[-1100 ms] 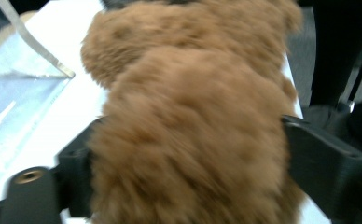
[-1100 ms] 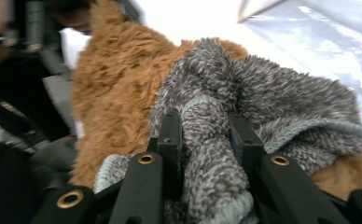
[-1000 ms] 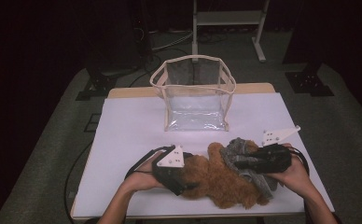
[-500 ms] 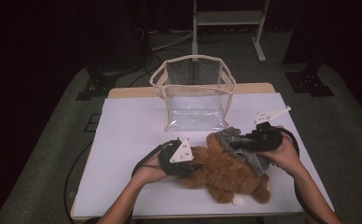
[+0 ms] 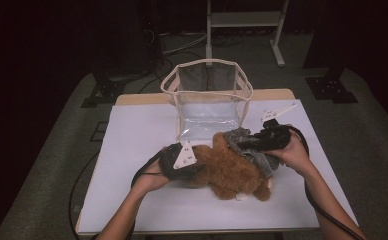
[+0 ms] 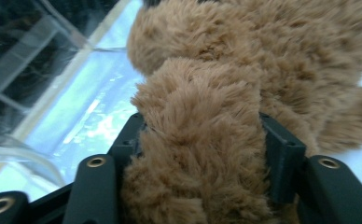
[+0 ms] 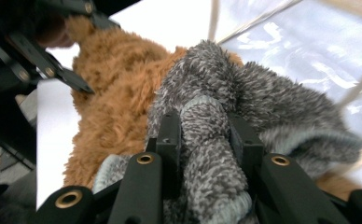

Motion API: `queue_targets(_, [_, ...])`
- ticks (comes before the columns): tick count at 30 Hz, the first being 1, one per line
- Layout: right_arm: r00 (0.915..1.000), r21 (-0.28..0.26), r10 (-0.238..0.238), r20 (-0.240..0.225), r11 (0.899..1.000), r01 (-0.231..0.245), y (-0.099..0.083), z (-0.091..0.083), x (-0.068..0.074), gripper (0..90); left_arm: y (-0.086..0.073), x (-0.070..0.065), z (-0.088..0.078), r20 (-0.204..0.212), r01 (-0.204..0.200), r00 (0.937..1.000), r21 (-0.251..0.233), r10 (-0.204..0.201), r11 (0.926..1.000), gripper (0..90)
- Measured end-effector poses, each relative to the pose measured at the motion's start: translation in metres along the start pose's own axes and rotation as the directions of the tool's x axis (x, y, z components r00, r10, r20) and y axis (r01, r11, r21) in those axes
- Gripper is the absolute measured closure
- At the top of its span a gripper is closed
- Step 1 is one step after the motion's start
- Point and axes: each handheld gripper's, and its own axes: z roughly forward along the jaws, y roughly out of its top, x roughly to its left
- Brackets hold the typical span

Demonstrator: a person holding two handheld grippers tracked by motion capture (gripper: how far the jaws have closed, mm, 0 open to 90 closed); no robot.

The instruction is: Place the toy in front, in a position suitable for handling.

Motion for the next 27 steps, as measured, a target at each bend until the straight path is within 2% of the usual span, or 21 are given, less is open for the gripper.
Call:
queue_targets(3, [0.9991, 0.001, -0.028, -0.033, 1.0, 0.028, -0.01, 0.002, 0.014, 70.1, -0.004, -0.003, -0.011, 0.059, 0.018, 0.9981, -0.039, -0.016, 0.9991, 32.0])
queue_targets(4, [0.9983, -0.001, -0.044, -0.04, 0.999, 0.044, -0.015, 0.001, 0.021, 70.2, -0.006, -0.003, -0.016, 0.091, 0.038, 0.9953, -0.059, -0.032, 0.9975, 28.5])
queue_targets(5, [0.9972, -0.002, -0.057, -0.048, 0.998, 0.057, -0.019, -0.001, 0.028, 70.3, -0.007, -0.002, -0.02, 0.105, 0.048, 0.9936, -0.069, -0.04, 0.9965, 25.0])
queue_targets(8, [0.9933, 0.003, -0.1, -0.058, 0.995, 0.101, -0.028, -0.009, 0.046, 70.3, -0.012, 0.004, -0.025, 0.11, 0.077, 0.9915, -0.067, -0.07, 0.9947, 19.1])
queue_targets(9, [0.9918, 0.009, -0.111, -0.063, 0.994, 0.112, -0.031, -0.011, 0.05, 70.4, -0.014, 0.006, -0.024, 0.119, 0.092, 0.9894, -0.066, -0.083, 0.9936, 19.2])
queue_targets(10, [0.9904, 0.012, -0.119, -0.07, 0.993, 0.12, -0.032, -0.013, 0.053, 70.4, -0.017, 0.006, -0.023, 0.149, 0.108, 0.984, -0.061, -0.097, 0.9923, 20.6])
queue_targets(11, [0.9901, 0.016, -0.123, -0.068, 0.992, 0.124, -0.033, -0.015, 0.056, 70.4, -0.019, 0.004, -0.021, 0.166, 0.105, 0.9816, -0.06, -0.094, 0.9926, 27.8])
queue_targets(12, [0.9892, 0.019, -0.132, -0.063, 0.991, 0.133, -0.032, -0.017, 0.057, 70.3, -0.021, 0.001, -0.018, 0.164, 0.09, 0.9832, -0.053, -0.081, 0.9945, 31.5])
queue_targets(15, [0.99, 0.002, -0.137, -0.037, 0.991, 0.137, -0.025, -0.023, 0.057, 70.2, -0.023, -0.007, -0.014, 0.179, 0.068, 0.9821, -0.045, -0.059, 0.9967, 38.9])
queue_targets(19, [0.9902, -0.039, -0.137, -0.023, 0.99, 0.136, -0.009, -0.024, 0.057, 70.3, -0.019, -0.015, -0.014, 0.18, 0.036, 0.9832, -0.045, -0.027, 0.9983, 40.1])
queue_targets(22, [0.9881, -0.031, -0.151, -0.028, 0.988, 0.15, 0.002, -0.012, 0.059, 70.1, -0.017, -0.022, -0.014, 0.194, 0.007, 0.981, -0.046, 0.002, 0.9989, 39.9])
queue_targets(25, [0.9871, 0.008, -0.158, -0.024, 0.987, 0.158, 0.0, 0.001, 0.059, 69.9, -0.017, -0.024, -0.016, 0.191, -0.004, 0.9814, -0.04, 0.012, 0.9992, 39.0])
queue_targets(27, [0.99, 0.006, -0.138, -0.029, 0.99, 0.138, -0.007, 0.001, 0.055, 69.8, -0.019, -0.023, -0.017, 0.195, 0.004, 0.9807, -0.051, 0.006, 0.9987, 38.9])
